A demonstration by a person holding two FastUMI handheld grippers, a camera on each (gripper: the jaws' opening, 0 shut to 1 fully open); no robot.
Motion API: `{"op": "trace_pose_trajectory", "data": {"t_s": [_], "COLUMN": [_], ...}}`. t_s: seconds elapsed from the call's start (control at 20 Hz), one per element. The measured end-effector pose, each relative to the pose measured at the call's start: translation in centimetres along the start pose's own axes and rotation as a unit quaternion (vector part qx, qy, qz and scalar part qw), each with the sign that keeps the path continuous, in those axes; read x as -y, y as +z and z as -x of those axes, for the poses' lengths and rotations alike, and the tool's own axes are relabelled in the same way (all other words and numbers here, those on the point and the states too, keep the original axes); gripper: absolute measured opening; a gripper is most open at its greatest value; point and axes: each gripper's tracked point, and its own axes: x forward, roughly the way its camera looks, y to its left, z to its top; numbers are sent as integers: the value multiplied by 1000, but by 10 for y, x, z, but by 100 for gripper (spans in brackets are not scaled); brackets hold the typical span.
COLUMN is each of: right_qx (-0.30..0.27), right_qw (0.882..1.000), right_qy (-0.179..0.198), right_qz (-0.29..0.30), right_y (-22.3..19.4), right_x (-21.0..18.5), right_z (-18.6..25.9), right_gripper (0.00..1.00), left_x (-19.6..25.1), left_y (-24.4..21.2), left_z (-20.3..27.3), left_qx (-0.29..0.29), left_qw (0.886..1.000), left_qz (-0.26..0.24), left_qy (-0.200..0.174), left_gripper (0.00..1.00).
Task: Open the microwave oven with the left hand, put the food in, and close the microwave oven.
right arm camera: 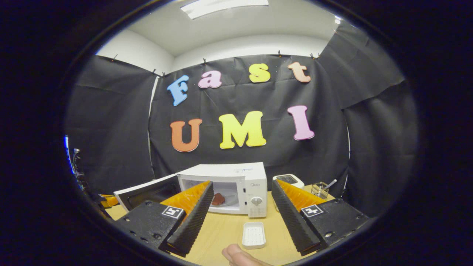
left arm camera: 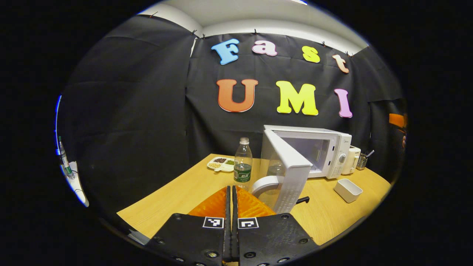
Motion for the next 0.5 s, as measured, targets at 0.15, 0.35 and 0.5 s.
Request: {"op": "trace_pose_trajectory", "data": {"t_s": [0.15, 0.35, 0.5], "right_qx": [10, 24, 23], "right_qw": [1000, 999, 999], "right_qy": [-13, -26, -28], "right_qz": [23, 38, 37], "right_y": [11, 23, 21], "right_x": [11, 25, 31], "right_z": [8, 13, 14], "right_gripper": [100, 100, 100], "left_x": [5, 22, 43], "left_y": [-8, -15, -16], "left_z": [-9, -11, -15], "left_qx": [-11, -15, -16], "left_qw": [1000, 1000, 999], "left_qz": [-8, 3, 5], "left_qy": [-2, -19, -36], "left_gripper": [0, 0, 0]}}
